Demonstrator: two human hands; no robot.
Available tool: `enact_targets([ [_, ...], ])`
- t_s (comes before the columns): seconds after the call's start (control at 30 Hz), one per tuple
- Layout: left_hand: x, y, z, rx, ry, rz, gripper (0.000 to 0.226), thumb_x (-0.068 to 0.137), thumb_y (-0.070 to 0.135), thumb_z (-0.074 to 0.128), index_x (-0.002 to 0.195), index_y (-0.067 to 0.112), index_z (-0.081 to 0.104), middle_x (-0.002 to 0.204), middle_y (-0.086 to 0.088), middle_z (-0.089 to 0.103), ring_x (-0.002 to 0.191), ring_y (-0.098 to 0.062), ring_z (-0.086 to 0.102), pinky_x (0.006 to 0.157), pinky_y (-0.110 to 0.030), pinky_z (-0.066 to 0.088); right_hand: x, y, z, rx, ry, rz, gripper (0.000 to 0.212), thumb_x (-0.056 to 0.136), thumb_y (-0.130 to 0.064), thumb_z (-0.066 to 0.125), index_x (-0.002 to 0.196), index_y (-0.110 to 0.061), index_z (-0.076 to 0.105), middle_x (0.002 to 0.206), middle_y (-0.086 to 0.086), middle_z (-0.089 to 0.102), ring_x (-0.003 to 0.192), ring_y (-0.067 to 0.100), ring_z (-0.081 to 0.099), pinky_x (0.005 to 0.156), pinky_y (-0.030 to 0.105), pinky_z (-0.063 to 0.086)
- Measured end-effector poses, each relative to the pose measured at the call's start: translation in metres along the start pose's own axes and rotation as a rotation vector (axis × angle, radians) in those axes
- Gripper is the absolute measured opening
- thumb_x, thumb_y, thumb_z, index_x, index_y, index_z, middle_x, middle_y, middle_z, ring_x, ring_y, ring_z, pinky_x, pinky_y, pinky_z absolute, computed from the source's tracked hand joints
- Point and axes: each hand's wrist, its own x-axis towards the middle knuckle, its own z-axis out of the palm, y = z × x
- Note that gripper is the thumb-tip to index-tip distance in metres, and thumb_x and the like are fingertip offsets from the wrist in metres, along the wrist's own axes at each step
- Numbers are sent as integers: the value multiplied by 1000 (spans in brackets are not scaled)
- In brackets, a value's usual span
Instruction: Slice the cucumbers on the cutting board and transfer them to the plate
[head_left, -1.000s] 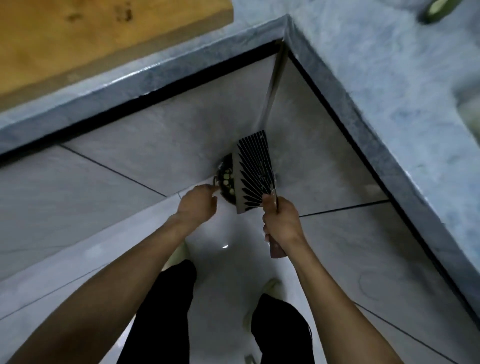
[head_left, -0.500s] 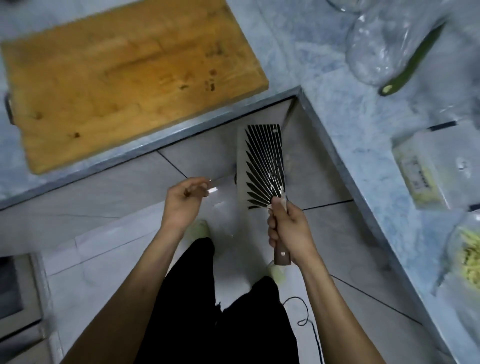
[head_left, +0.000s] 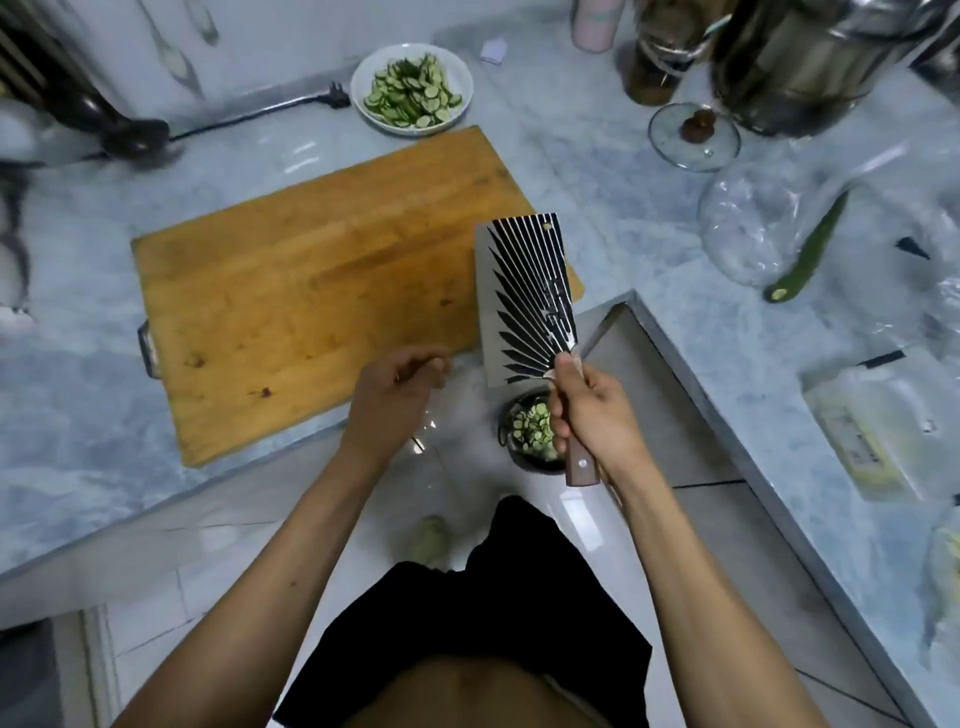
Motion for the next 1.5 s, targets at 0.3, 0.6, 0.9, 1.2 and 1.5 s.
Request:
enact_targets([
  [0.3,101,43,36,128,-22,-16,15,95,24,58,97,31,71,101,5,71,95,-12,65,87,-34,51,131,-71,-53,-171,-60,-20,54,103,-53,37,70,-13,53,57,7,48,44,17,45,44,27,39],
  [0.6,158,49,71,101,38,-179,16,97,18,57,96,23,72,94,0,73,82,-10,63,70,-14,45,255,-98,-102,-270,-74,-80,49,102,-47,46,70,-10,54,58,11,54,49,22,52,50,30,43],
  [0.9,182,45,76,-35,221,-298,16,97,13,55,93,15,71,74,7,71,56,-3,56,47,-19,35,278,-94,-43,-324,-230,-122,53,102,-48,45,70,-8,58,57,10,58,46,19,58,51,32,50],
  [1.2,178,38,64,-189,329,-359,15,97,8,54,101,7,69,82,-4,70,56,-5,59,52,-21,49,268,-88,11,-550,-385,0,54,103,-51,37,73,-11,59,63,7,62,58,22,63,69,38,55],
  [1.5,173,36,33,-183,443,-262,15,96,5,55,101,1,68,84,-8,70,60,-6,59,67,-15,50,270,-104,24,-1332,-258,-333,17,95,-30,56,88,-16,63,87,2,64,91,25,66,69,27,45],
])
